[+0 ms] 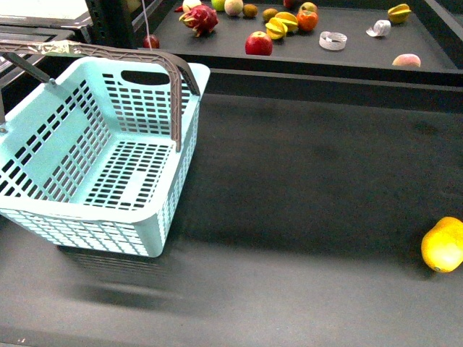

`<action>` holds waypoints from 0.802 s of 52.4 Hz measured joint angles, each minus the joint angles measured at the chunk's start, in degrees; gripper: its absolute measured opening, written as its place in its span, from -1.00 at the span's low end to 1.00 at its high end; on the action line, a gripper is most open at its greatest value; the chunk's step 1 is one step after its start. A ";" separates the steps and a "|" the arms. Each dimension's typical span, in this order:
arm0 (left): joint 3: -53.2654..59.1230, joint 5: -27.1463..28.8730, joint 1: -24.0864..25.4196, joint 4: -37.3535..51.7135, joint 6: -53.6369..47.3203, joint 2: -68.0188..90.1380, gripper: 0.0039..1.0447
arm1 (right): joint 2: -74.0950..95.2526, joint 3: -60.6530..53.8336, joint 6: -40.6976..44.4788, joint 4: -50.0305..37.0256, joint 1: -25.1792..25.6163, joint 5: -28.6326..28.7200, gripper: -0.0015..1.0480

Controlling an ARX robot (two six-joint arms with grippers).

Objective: Pick mango with right arm and hold basket with left

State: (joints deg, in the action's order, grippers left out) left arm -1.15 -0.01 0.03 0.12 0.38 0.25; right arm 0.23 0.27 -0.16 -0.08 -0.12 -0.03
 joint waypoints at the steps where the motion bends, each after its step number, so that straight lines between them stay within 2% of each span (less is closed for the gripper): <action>1: 0.00 0.00 0.00 0.00 0.02 0.00 0.89 | 0.00 0.00 -0.02 0.00 0.00 0.00 0.85; 33: 0.00 0.39 -0.09 0.04 0.09 0.04 0.89 | 0.00 0.02 0.00 0.00 0.00 0.00 0.85; 36: 0.02 14.40 -5.16 4.26 3.17 3.17 0.89 | 0.00 0.00 0.00 0.00 0.00 0.02 0.85; 38: 0.00 21.53 -8.31 7.34 4.79 6.54 0.89 | 0.00 0.00 0.00 0.00 0.00 -0.09 0.85; 40: -0.04 26.23 -10.43 10.47 6.84 10.82 0.89 | 0.00 0.00 -0.02 0.00 0.00 -0.04 0.85; 42: -0.09 28.35 -11.21 13.97 8.83 15.87 0.89 | 0.00 0.00 -0.02 0.00 0.00 -0.04 0.85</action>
State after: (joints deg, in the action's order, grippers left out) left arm -1.23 28.34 -11.18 14.09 9.21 16.12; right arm 0.23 0.27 -0.19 -0.08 -0.12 -0.08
